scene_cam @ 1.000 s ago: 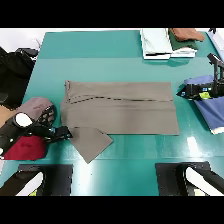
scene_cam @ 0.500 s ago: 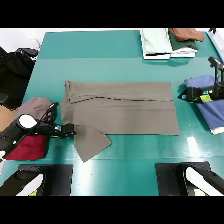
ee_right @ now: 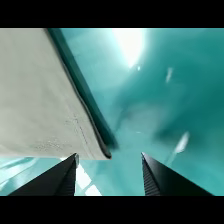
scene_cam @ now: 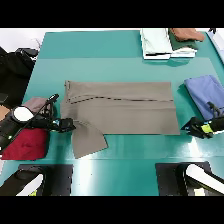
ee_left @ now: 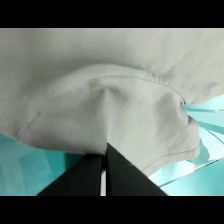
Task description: Fold the shirts.
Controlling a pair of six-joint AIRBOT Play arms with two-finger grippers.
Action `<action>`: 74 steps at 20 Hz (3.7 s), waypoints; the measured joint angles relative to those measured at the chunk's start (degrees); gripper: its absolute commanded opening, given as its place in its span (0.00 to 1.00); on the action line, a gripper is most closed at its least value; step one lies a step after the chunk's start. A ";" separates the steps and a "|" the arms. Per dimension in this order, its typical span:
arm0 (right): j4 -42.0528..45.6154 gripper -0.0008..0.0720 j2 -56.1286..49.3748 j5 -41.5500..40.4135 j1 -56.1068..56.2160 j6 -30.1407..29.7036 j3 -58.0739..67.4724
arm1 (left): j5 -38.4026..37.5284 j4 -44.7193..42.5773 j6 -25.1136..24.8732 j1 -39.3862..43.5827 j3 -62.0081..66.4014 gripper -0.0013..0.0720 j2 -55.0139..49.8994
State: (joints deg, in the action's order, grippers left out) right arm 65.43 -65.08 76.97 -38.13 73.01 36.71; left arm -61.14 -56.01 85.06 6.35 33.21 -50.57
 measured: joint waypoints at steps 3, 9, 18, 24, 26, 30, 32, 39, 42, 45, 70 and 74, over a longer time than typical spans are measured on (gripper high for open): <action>-5.20 0.36 -3.58 -0.66 3.02 -1.31 -1.22 | -0.09 -0.13 -0.02 0.00 0.15 0.05 0.00; -3.91 0.03 -4.31 -3.74 14.08 -2.40 3.13 | -4.83 -2.71 0.15 0.00 1.03 0.05 2.03; 9.09 0.03 13.53 7.45 17.38 -1.92 5.09 | -21.62 -6.91 5.42 0.04 1.88 0.05 15.45; 10.95 0.03 10.73 6.58 17.64 -0.09 11.72 | -13.84 -11.04 5.38 0.09 6.99 0.05 12.81; 9.38 0.03 6.25 5.35 17.75 0.13 16.15 | -9.40 -12.55 4.59 0.09 9.99 0.05 8.22; 6.82 0.03 -4.33 3.04 20.68 0.44 25.29 | -2.03 -14.12 2.49 0.09 16.85 0.05 -4.39; 5.88 0.03 -9.79 1.99 22.71 1.31 29.94 | 0.55 -14.56 2.05 0.07 20.15 0.05 -10.47; -0.39 0.66 -22.77 0.52 24.87 3.13 43.58 | 6.36 -14.60 2.64 0.02 26.10 0.70 -20.65; -4.26 0.69 -24.65 0.96 22.38 0.94 46.01 | 5.18 -14.47 3.45 0.02 28.76 0.70 -21.51; -5.95 0.75 -25.42 2.40 18.16 -1.07 44.37 | 3.43 -12.98 3.82 0.02 30.56 0.05 -21.81; -24.00 0.03 -16.33 5.62 27.96 -6.01 51.17 | 16.92 1.90 3.58 25.94 48.89 0.05 -49.83; -24.94 0.03 -13.66 5.68 34.36 -3.45 56.13 | 17.29 2.84 3.58 27.12 50.77 0.05 -53.29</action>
State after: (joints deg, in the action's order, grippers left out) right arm 40.49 -78.74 82.65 -3.77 69.56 92.84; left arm -43.86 -53.17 88.64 33.47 83.99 -103.85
